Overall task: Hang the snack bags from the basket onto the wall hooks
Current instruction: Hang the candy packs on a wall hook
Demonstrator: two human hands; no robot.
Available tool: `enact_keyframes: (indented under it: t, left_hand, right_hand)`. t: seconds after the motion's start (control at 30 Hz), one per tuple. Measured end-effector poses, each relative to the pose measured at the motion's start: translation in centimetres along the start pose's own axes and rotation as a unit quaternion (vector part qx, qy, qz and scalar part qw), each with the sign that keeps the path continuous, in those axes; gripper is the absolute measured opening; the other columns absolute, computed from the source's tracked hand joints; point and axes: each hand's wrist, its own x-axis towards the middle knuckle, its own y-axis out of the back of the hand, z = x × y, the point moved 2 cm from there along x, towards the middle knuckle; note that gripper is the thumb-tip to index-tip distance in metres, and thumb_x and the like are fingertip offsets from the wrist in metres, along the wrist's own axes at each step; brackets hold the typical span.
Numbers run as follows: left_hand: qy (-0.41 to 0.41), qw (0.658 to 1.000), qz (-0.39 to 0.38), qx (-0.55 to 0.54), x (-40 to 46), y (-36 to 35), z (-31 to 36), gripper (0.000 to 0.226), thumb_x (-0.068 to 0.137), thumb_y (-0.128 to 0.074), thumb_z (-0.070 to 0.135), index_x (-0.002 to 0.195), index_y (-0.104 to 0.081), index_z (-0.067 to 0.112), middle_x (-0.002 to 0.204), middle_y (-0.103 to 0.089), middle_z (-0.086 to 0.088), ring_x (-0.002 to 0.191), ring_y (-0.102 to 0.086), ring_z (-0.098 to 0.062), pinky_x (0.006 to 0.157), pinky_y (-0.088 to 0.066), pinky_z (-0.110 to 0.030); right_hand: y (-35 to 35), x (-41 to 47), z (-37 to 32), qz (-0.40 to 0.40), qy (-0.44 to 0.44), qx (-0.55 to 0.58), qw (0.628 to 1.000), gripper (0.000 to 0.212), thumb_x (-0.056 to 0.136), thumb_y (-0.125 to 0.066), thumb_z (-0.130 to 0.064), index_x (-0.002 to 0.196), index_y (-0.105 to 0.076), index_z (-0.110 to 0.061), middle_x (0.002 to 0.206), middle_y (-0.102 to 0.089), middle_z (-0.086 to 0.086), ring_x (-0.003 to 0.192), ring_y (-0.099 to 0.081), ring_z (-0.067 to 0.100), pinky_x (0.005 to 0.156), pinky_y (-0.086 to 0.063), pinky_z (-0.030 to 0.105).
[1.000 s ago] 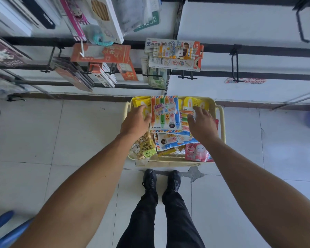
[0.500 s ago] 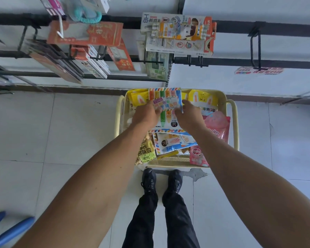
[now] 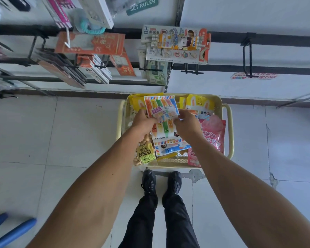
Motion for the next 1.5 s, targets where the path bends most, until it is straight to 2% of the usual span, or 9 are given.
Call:
enact_keyframes:
  t: [0.07,0.2,0.4,0.83,0.93,1.0,1.13,1.3,1.5]
  left_hand:
    - [0.01,0.999,-0.007,-0.052,-0.2,0.1,0.0,0.042,0.083,-0.08,0.017,0.116,-0.055,0.017,0.106,-0.071,-0.001,0.091,-0.071,-0.019,0.083,-0.058,-0.043]
    - [0.016,0.992,-0.03,-0.125,-0.8,0.4,0.2,0.034,0.083,-0.079,0.009,0.108,-0.058,0.019,0.104,-0.074,-0.002,0.09,-0.073,-0.02,0.07,-0.057,-0.036]
    - [0.015,0.975,-0.073,-0.209,-2.8,1.3,0.7,0.035,0.086,-0.073,0.003,0.118,-0.062,0.009,0.107,-0.076,-0.006,0.092,-0.075,-0.021,0.074,-0.056,-0.037]
    - [0.016,0.969,-0.078,-0.232,-10.5,2.9,4.5,0.035,0.089,-0.073,0.014,0.12,-0.062,0.004,0.116,-0.072,-0.012,0.105,-0.069,-0.023,0.085,-0.056,-0.034]
    - [-0.004,0.991,-0.046,-0.127,-12.3,3.4,4.8,0.062,0.084,-0.08,0.025,0.135,-0.05,0.005,0.127,-0.065,-0.012,0.112,-0.065,-0.026,0.089,-0.056,-0.038]
    - [-0.068,0.994,0.004,0.083,-13.4,4.1,5.7,0.09,0.083,-0.079,0.038,0.153,-0.027,0.016,0.153,-0.038,-0.013,0.128,-0.053,-0.034,0.104,-0.049,-0.049]
    - [-0.261,0.917,-0.012,0.303,-18.6,2.6,9.7,0.095,0.09,-0.071,0.038,0.16,-0.008,0.025,0.168,0.0,-0.009,0.154,-0.007,-0.03,0.124,-0.017,-0.046]
    - [-0.431,0.85,-0.04,0.3,-26.3,-0.3,15.5,0.094,0.085,-0.078,0.035,0.158,-0.02,0.026,0.164,-0.024,-0.003,0.15,-0.022,-0.02,0.122,-0.022,-0.042]
    - [-0.418,0.865,-0.085,0.263,-33.4,-2.9,18.8,0.079,0.08,-0.083,0.028,0.148,-0.041,0.028,0.116,-0.068,-0.003,0.107,-0.065,-0.02,0.093,-0.051,-0.039]
  right_hand:
    - [0.4,0.3,0.4,0.011,0.009,-0.001,1.0,0.038,0.098,-0.055,-0.019,0.136,-0.052,-0.013,0.116,-0.061,-0.003,0.074,-0.064,0.012,0.057,-0.05,0.017]
    - [1.0,0.4,0.4,-0.005,0.0,0.018,1.0,0.051,0.097,-0.058,-0.033,0.143,-0.046,-0.015,0.131,-0.061,0.001,0.112,-0.06,0.021,0.092,-0.053,0.041]
    - [2.2,-0.4,-0.1,-0.063,-0.018,0.036,0.997,0.031,0.097,-0.055,-0.046,0.117,-0.056,-0.022,0.103,-0.065,-0.001,0.087,-0.063,0.018,0.061,-0.044,0.026]
    - [9.2,-8.0,-5.0,-0.073,-0.025,0.134,0.988,0.02,0.096,-0.065,-0.019,0.11,-0.063,-0.006,0.082,-0.067,0.008,0.052,-0.06,0.008,0.049,-0.049,0.017]
    - [11.5,-10.2,-6.7,-0.054,0.022,0.06,0.996,0.02,0.096,-0.063,-0.021,0.114,-0.064,-0.011,0.086,-0.069,0.007,0.059,-0.061,0.011,0.048,-0.047,0.018]
    - [13.3,-11.4,-8.0,-0.046,0.072,-0.033,0.996,0.018,0.097,-0.061,-0.02,0.113,-0.065,-0.014,0.092,-0.07,0.008,0.064,-0.059,0.013,0.047,-0.044,0.019]
    - [17.1,-15.0,-11.0,-0.067,0.131,-0.159,0.976,0.02,0.094,-0.067,-0.024,0.112,-0.071,-0.017,0.101,-0.069,0.004,0.086,-0.064,0.021,0.067,-0.051,0.024]
    - [22.3,-20.4,-12.8,-0.068,0.184,-0.326,0.925,0.021,0.089,-0.07,-0.028,0.102,-0.073,-0.011,0.076,-0.064,0.001,0.065,-0.058,0.015,0.061,-0.043,0.027]
    - [27.4,-26.2,-13.5,-0.026,0.262,-0.329,0.907,0.023,0.087,-0.072,-0.036,0.098,-0.072,-0.015,0.085,-0.064,0.005,0.072,-0.054,0.014,0.06,-0.037,0.025]
